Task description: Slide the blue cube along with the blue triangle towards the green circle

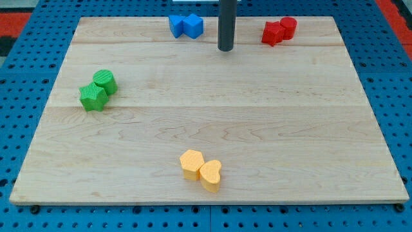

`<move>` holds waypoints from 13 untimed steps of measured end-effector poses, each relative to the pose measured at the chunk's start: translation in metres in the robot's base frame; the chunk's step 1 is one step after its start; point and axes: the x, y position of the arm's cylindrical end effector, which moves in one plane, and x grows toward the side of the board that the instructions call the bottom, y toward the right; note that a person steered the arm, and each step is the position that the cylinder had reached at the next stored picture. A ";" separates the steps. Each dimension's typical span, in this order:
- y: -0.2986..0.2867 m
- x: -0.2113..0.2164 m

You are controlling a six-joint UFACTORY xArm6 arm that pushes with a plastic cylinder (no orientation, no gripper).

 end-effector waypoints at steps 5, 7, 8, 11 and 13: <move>-0.031 -0.067; -0.072 -0.097; -0.080 -0.098; -0.160 -0.090; -0.172 -0.072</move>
